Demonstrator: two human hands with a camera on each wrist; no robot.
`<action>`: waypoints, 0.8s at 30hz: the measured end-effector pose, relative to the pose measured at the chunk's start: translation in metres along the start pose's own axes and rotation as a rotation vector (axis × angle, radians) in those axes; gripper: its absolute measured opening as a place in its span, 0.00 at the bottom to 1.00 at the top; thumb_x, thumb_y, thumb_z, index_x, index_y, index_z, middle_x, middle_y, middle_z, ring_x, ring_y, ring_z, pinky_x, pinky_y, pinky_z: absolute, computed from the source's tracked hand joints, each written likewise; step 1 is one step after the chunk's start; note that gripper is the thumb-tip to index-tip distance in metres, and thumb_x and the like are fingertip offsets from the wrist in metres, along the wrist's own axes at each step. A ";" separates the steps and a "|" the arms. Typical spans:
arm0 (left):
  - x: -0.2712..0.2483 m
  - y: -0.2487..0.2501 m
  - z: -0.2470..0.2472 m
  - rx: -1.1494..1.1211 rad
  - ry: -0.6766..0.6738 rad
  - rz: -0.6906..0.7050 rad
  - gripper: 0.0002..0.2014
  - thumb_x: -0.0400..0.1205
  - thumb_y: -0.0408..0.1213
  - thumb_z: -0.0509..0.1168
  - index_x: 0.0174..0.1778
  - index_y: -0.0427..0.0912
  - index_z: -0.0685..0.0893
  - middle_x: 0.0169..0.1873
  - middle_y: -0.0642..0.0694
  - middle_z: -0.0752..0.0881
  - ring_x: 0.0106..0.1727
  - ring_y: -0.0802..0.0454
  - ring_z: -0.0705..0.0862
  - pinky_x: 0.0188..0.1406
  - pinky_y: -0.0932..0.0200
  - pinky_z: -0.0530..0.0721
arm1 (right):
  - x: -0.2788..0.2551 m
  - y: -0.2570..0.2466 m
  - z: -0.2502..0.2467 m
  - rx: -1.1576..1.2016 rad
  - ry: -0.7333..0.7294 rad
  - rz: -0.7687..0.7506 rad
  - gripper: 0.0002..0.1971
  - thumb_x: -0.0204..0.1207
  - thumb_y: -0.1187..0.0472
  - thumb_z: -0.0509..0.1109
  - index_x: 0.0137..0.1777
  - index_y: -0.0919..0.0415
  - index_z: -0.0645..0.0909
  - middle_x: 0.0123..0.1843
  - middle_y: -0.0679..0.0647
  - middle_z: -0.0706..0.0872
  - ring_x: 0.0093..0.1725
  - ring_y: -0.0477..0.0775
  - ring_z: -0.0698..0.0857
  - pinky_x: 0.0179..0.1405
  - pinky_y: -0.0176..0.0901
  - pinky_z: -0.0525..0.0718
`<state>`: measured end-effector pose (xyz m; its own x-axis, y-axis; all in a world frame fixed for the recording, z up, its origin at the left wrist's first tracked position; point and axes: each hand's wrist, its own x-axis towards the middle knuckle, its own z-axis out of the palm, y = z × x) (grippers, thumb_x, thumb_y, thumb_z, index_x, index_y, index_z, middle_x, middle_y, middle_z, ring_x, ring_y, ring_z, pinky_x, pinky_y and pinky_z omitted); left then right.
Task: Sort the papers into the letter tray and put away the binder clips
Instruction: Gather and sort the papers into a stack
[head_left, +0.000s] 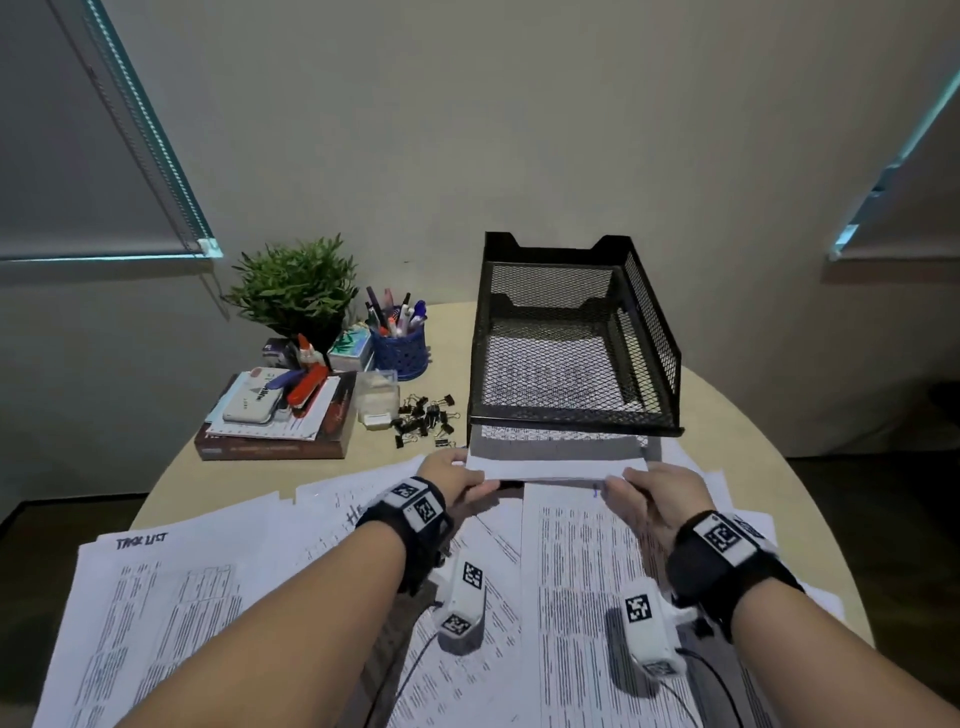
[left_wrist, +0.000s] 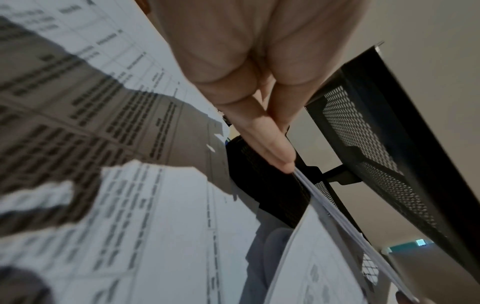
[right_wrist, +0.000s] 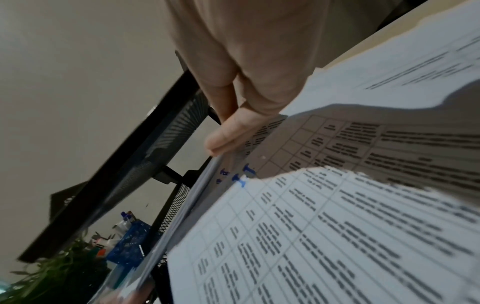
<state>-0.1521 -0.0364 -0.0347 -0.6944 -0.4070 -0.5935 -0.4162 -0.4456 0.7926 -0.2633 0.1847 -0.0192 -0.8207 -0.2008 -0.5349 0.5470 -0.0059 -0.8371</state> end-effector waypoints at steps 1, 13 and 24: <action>0.004 0.002 0.003 0.014 0.014 0.020 0.08 0.79 0.17 0.61 0.47 0.32 0.80 0.40 0.32 0.85 0.24 0.50 0.88 0.21 0.63 0.86 | 0.006 -0.001 0.001 0.009 0.023 -0.010 0.04 0.77 0.75 0.65 0.44 0.67 0.76 0.40 0.63 0.81 0.22 0.45 0.86 0.25 0.34 0.85; 0.042 0.011 0.013 0.282 0.244 0.090 0.20 0.78 0.26 0.68 0.24 0.41 0.66 0.20 0.37 0.77 0.12 0.50 0.73 0.14 0.63 0.74 | 0.047 0.003 0.023 -0.109 0.170 -0.166 0.13 0.65 0.79 0.66 0.28 0.62 0.83 0.24 0.57 0.84 0.22 0.55 0.77 0.17 0.37 0.78; -0.023 -0.019 0.016 0.247 -0.038 0.106 0.06 0.81 0.33 0.66 0.40 0.37 0.82 0.29 0.43 0.83 0.23 0.61 0.84 0.23 0.72 0.81 | 0.006 0.010 -0.018 -0.665 0.058 -0.397 0.08 0.72 0.67 0.73 0.36 0.53 0.81 0.38 0.51 0.84 0.38 0.54 0.81 0.39 0.41 0.78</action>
<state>-0.1377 -0.0060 -0.0344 -0.7615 -0.4087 -0.5030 -0.4670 -0.1921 0.8631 -0.2655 0.2007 -0.0329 -0.9518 -0.2553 -0.1699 0.0108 0.5260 -0.8504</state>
